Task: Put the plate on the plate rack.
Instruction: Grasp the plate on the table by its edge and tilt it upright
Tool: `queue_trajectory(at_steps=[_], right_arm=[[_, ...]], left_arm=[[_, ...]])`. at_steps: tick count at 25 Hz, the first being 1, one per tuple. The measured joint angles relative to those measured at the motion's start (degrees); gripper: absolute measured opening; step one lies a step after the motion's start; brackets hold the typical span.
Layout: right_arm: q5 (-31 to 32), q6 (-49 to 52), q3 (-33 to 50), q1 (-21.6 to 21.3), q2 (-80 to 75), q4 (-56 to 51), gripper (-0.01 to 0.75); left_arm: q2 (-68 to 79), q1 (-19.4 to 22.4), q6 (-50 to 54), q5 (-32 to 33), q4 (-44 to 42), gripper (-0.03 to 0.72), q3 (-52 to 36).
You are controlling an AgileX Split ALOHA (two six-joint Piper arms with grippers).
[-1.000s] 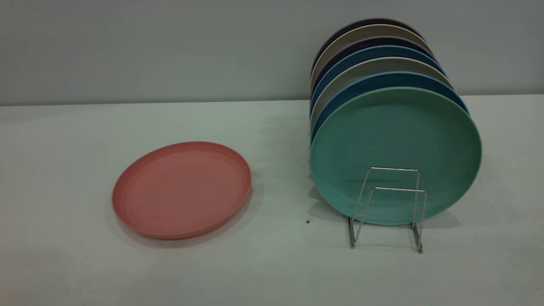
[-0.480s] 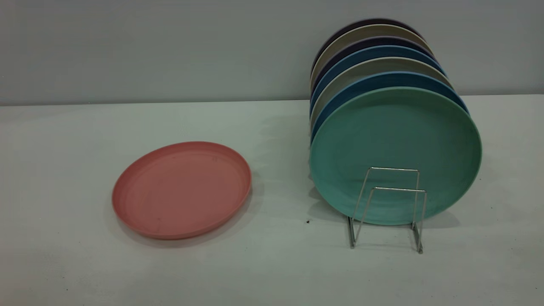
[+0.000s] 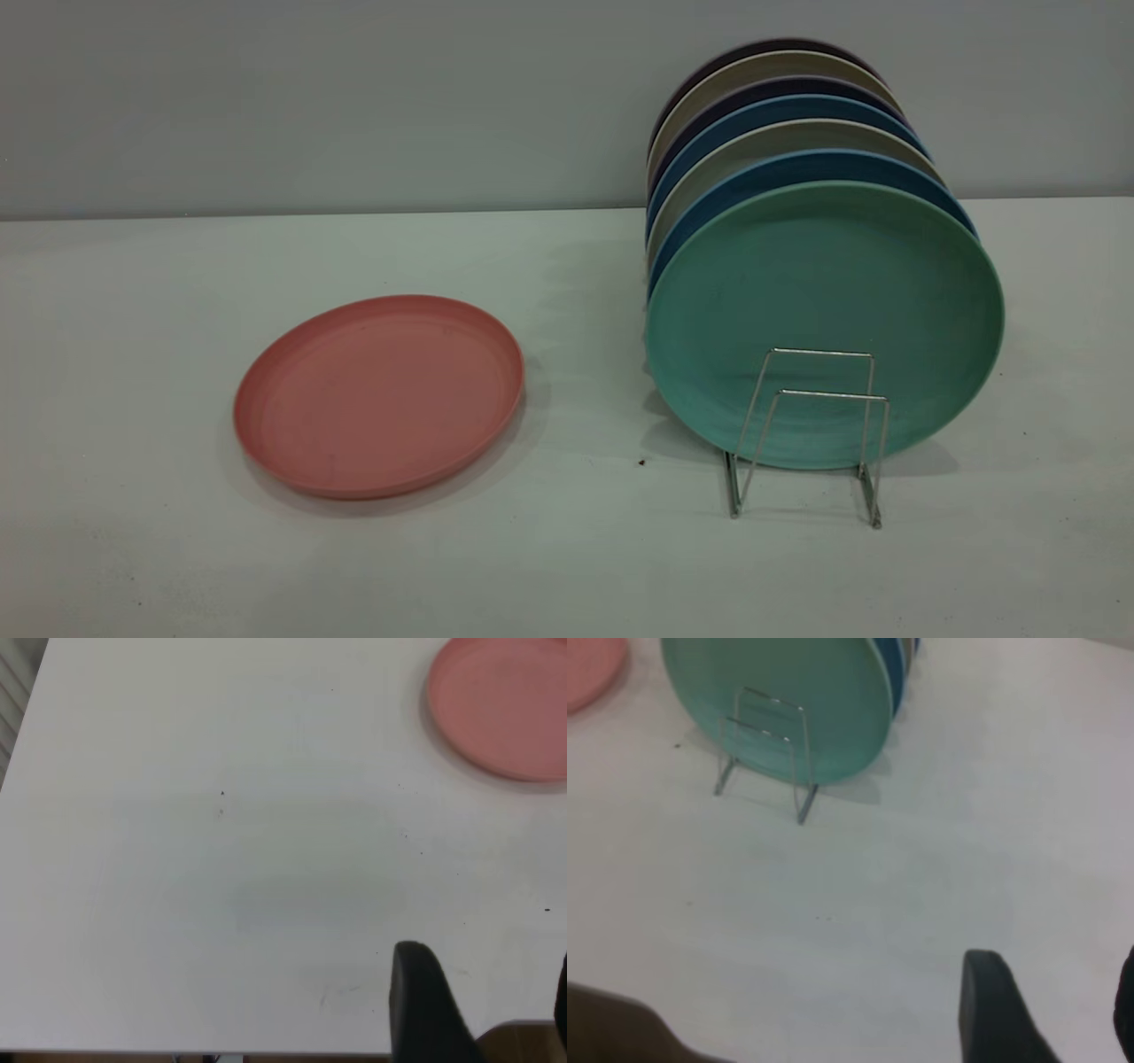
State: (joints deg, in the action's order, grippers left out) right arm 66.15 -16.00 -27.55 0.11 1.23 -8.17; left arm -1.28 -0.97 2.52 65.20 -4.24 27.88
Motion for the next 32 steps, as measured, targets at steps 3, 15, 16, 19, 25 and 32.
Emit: queue_trajectory(at_steps=[3,15,16,19,25,32], right_arm=[[0.00,0.00,0.00,-0.01,0.00,0.00,0.345],[-5.69,5.86,-2.19,-0.01,-3.20,7.34,0.345],[-7.64,6.91,-3.20,-0.01,-5.11,8.17,0.345],[-13.09,9.68,-5.40,1.22,-12.43,9.35,0.345],[-24.84,13.09,-5.72,2.26,-32.54,9.40,0.345],[-43.10,13.31,-5.77,-2.03,-55.15,8.17,0.345]], left_arm=[[0.00,0.00,0.00,0.00,0.00,0.401,0.00],[7.28,-1.09,0.00,-2.91,-0.88,0.401,1.79],[10.26,-1.22,0.00,-3.78,-1.26,0.401,2.34],[19.04,-2.26,0.40,-7.96,-0.50,0.401,4.10],[36.61,-2.84,0.06,-20.15,2.53,0.401,7.60],[60.92,-1.33,-0.24,-32.50,3.28,0.401,8.52]])
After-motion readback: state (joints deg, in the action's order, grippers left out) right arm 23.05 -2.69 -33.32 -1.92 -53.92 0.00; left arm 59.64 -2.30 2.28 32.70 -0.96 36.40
